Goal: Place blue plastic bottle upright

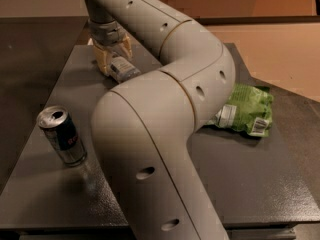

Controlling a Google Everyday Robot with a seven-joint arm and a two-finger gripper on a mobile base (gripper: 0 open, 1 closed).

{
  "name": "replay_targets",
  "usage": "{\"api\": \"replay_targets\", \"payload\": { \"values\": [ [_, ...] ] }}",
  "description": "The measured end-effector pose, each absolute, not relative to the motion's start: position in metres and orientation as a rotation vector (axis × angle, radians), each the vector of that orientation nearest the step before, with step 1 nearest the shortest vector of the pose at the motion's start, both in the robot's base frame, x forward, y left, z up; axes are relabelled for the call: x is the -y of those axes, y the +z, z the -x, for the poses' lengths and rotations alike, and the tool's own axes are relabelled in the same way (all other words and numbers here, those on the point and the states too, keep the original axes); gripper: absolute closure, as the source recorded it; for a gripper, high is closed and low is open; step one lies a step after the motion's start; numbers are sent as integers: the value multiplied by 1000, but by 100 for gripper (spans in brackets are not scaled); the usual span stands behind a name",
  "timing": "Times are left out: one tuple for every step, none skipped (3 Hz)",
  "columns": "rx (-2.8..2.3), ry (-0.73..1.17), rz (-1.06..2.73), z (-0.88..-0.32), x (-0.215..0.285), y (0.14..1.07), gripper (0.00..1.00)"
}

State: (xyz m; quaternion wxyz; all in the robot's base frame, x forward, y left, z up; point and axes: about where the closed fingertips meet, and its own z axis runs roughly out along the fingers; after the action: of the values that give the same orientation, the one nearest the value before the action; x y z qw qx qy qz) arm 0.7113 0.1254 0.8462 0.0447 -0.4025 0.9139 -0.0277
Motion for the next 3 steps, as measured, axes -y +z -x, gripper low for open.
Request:
{"api": "replay_targets", "payload": {
  "values": [
    [-2779, -64, 1232, -709, -120, 853, 64],
    [-2719, 11, 1280, -703, -117, 870, 87],
    [-2572, 155, 1398, -688, -122, 900, 100]
  ]
}}
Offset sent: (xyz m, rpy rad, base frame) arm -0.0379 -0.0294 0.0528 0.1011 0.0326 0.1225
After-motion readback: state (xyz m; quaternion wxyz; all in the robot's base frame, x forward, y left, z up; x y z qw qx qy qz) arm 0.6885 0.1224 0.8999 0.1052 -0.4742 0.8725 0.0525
